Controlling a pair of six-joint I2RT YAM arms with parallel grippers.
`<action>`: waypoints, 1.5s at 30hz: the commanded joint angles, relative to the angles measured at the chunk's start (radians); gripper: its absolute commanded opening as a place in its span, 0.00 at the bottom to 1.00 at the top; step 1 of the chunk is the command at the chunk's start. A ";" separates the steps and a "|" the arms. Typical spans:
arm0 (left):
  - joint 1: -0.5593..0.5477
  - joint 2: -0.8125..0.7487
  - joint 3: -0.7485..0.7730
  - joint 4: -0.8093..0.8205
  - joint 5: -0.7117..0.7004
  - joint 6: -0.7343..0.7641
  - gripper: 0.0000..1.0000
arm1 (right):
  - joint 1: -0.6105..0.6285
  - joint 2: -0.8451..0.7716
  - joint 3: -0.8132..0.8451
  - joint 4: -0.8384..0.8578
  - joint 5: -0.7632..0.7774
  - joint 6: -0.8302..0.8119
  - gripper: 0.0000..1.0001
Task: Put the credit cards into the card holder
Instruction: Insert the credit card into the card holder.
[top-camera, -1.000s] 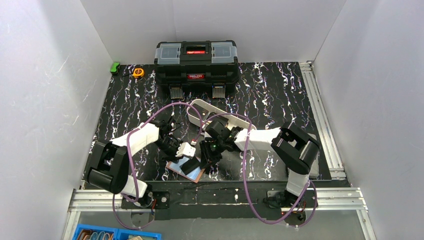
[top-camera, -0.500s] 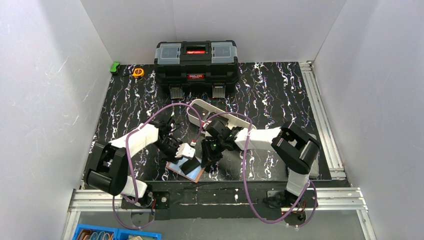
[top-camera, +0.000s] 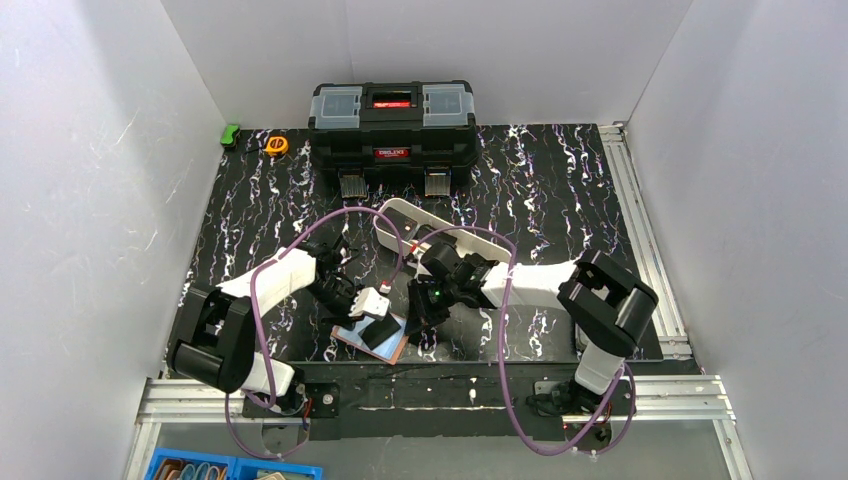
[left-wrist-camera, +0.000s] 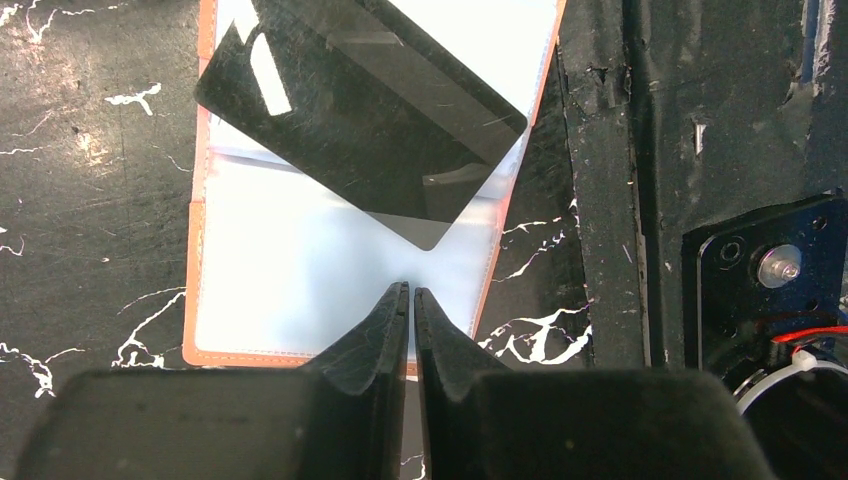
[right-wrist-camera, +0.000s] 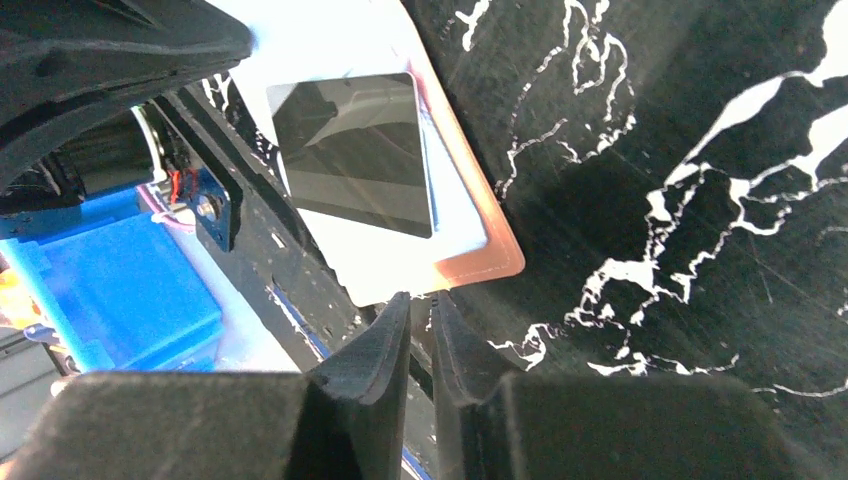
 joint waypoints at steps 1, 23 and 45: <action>0.009 -0.026 0.003 -0.037 0.049 0.002 0.06 | -0.006 -0.001 0.032 0.071 -0.042 -0.015 0.21; 0.011 -0.028 -0.007 -0.028 0.028 0.018 0.06 | -0.011 0.106 0.105 0.067 -0.067 -0.004 0.34; 0.011 -0.034 -0.008 -0.025 0.025 0.025 0.05 | -0.012 0.144 0.158 0.065 -0.055 0.004 0.26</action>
